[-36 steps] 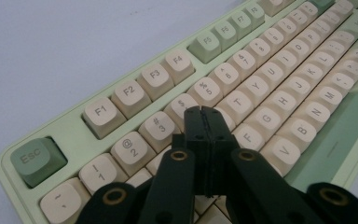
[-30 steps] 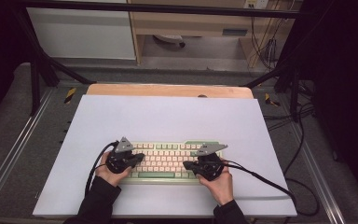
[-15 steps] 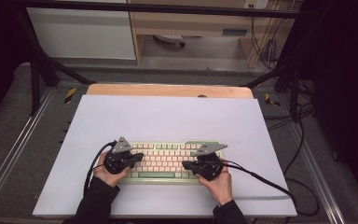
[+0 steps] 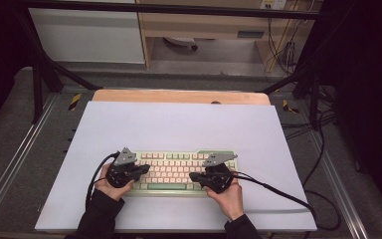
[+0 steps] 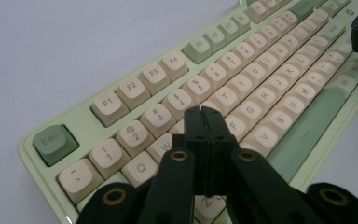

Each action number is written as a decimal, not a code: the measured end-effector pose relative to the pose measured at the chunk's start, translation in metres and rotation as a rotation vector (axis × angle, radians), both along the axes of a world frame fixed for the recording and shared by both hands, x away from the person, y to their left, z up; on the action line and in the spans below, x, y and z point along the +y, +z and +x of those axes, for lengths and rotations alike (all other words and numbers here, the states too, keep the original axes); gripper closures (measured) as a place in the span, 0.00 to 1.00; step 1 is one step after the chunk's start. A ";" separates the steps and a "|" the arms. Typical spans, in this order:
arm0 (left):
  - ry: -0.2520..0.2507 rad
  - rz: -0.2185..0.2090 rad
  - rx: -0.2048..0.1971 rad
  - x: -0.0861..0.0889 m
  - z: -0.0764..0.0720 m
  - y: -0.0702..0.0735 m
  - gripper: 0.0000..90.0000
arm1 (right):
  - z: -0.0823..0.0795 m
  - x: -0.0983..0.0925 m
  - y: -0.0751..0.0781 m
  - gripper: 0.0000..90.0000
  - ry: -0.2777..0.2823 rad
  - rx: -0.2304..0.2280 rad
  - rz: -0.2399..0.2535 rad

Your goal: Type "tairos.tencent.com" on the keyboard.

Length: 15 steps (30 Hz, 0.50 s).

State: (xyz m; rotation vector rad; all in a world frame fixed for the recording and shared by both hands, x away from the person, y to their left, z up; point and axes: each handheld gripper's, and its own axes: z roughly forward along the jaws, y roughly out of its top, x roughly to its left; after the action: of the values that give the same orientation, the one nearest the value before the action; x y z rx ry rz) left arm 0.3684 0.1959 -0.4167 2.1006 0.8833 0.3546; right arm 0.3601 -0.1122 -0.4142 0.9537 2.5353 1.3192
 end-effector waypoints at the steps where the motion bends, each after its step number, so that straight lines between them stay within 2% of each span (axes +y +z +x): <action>1: 0.002 0.001 -0.001 0.000 0.000 0.000 1.00 | 0.000 0.001 0.000 1.00 0.003 -0.004 -0.004; 7: 0.004 0.000 0.001 0.005 -0.004 -0.001 1.00 | 0.001 0.008 -0.001 1.00 0.009 0.003 -0.001; 15: 0.009 0.000 0.006 0.008 -0.005 -0.002 1.00 | 0.001 0.030 -0.001 1.00 0.045 -0.008 -0.020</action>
State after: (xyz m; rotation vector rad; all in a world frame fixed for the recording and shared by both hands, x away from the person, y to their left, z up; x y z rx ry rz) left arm 0.3637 0.2039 -0.4191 2.0994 0.8968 0.3536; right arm 0.3610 -0.0818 -0.4149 0.8913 2.5738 1.3048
